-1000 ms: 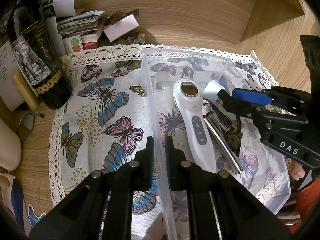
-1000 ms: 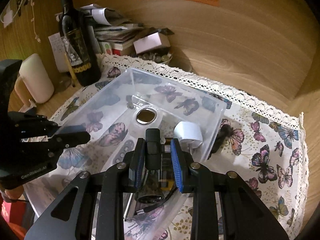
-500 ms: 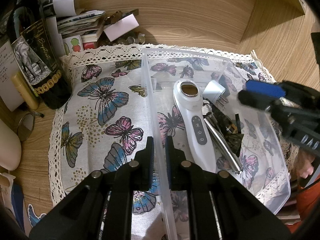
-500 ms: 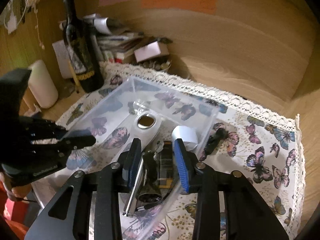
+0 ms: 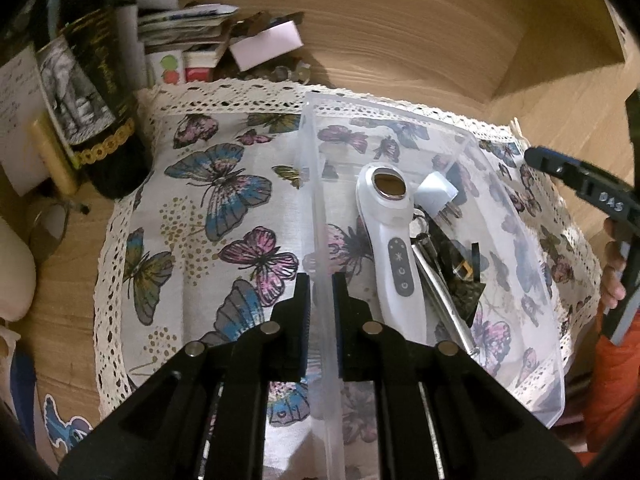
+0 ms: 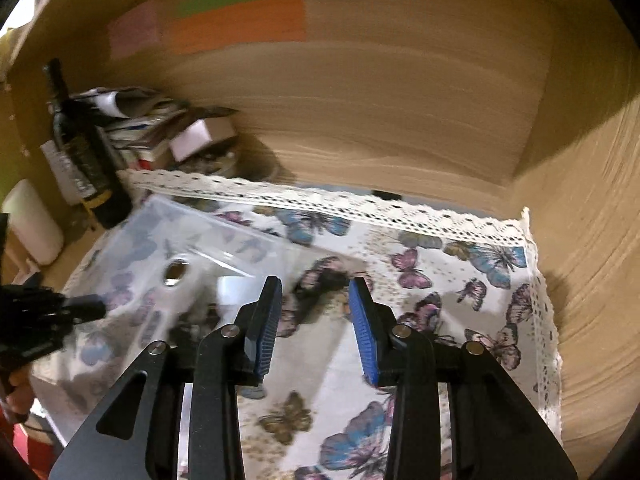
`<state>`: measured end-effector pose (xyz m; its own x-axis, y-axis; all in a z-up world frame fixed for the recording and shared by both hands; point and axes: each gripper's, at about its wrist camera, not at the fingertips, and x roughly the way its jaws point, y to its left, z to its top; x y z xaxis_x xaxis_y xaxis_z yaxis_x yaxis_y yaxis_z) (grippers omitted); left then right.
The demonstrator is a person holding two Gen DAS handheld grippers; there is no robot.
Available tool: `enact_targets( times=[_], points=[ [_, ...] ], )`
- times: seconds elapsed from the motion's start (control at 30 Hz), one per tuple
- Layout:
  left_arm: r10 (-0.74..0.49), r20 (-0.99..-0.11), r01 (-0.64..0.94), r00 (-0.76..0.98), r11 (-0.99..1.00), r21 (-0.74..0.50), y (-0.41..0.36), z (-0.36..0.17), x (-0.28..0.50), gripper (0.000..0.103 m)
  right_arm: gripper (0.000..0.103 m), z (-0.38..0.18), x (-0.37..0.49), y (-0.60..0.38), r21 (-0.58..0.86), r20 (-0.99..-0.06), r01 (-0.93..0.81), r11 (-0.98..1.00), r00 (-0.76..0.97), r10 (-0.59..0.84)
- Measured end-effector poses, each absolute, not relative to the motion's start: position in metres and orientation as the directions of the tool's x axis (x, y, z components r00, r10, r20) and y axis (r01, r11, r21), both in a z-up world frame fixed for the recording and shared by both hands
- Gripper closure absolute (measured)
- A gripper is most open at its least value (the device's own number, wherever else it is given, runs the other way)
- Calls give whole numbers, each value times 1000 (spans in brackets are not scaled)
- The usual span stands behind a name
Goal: Organize rigid objects
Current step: 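Grasp the black round-headed stick on the cloth with the right gripper, then lower the black stick into the box and open the right gripper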
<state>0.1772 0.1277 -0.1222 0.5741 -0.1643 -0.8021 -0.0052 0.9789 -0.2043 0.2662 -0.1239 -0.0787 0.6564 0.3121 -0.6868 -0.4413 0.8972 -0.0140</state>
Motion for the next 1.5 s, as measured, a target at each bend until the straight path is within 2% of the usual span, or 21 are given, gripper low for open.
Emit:
enact_targets(
  times=[0.13, 0.57, 0.6, 0.67, 0.9, 1.17, 1.5],
  points=[
    [-151, -802, -25, 578, 979, -203, 131, -122, 173, 92, 71, -98, 285, -120, 35, -737, -449, 893, 592, 327],
    [-136, -803, -21, 581, 983, -181, 131, -121, 169, 92, 71, -154, 323, -85, 17, -824, -475, 880, 492, 281],
    [-136, -802, -20, 581, 983, -181, 131, -121, 170, 92, 75, -156, 324, -86, 17, -825, -473, 881, 491, 280],
    [-141, -801, -22, 582, 982, -189, 132, -122, 170, 92, 80, -157, 324, -87, 10, -819, -467, 884, 504, 275],
    [-140, -802, -20, 581, 982, -187, 133, -122, 170, 92, 80, -138, 307, -94, -15, -775, -470, 882, 563, 287],
    [-135, -801, -15, 583, 984, -177, 131, -122, 170, 92, 80, -91, 268, -100, -25, -692, -510, 860, 630, 353],
    [-130, -805, -11, 579, 986, -168, 130, -122, 170, 92, 80, -61, 232, -79, -53, -629, -590, 806, 647, 432]
  ],
)
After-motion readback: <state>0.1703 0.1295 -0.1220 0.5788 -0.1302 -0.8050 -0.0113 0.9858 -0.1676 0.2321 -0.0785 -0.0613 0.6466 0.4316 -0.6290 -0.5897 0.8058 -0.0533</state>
